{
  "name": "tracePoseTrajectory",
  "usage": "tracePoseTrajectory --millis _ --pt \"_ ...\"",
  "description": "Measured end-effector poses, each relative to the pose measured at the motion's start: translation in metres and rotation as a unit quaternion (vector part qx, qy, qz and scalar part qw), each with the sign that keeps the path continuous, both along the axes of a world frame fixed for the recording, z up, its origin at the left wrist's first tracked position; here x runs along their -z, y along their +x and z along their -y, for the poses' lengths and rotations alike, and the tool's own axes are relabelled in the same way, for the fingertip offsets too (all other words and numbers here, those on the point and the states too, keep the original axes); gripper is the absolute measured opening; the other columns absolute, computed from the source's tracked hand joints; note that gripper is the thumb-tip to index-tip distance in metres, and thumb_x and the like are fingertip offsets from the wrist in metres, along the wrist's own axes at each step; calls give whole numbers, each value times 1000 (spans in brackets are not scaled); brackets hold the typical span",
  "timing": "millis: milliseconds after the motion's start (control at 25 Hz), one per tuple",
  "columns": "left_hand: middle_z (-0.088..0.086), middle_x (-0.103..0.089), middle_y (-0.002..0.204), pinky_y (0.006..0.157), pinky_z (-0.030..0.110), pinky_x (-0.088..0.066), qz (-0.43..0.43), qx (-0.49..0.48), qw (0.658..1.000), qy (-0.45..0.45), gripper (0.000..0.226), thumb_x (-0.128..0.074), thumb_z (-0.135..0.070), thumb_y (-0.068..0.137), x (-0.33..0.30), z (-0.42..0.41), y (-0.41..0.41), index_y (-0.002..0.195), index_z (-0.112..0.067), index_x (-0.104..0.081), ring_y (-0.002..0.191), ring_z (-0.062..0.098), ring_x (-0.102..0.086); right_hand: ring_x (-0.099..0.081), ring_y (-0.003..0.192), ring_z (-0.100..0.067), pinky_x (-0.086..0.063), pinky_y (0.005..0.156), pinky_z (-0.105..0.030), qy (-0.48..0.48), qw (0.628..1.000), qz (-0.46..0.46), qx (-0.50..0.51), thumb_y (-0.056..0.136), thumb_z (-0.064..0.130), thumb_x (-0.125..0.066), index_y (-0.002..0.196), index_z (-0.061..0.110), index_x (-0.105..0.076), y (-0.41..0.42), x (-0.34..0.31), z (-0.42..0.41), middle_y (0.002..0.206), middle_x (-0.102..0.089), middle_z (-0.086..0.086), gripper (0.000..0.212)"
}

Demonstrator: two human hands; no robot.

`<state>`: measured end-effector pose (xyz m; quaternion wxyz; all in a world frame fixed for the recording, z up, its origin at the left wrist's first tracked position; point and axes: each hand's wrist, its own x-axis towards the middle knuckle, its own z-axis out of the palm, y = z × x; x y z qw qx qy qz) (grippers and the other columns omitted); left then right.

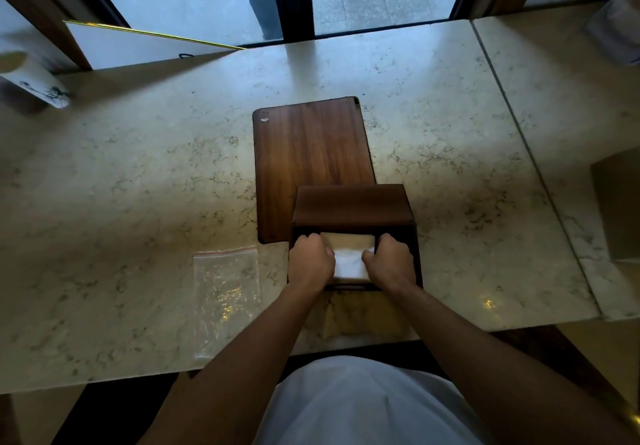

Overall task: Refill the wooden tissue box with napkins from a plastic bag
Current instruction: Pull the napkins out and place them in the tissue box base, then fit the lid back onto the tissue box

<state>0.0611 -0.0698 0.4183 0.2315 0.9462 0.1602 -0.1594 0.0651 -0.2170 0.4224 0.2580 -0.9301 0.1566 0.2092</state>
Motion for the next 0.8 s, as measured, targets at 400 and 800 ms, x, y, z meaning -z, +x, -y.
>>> tracePoseTrajectory --millis 400,800 --pt "-4 -67 79 64 25 -51 132 -69 987 -58 12 -64 -24 93 -28 -40 30 92 -14 -71 70 9 -63 -64 75 -16 -52 68 -29 73 977 198 20 95 19 -61 93 12 -71 27 -33 31 84 -71 -3 12" --pt "11 -70 99 68 35 -56 -67 -211 948 -227 21 -66 -21 90 -6 -68 75 106 -8 -68 86 23 -66 -70 102 -32 -56 82 -32 85 989 39 118 92 14 -63 112 4 -76 86 2 67 107 -76 -15 26"
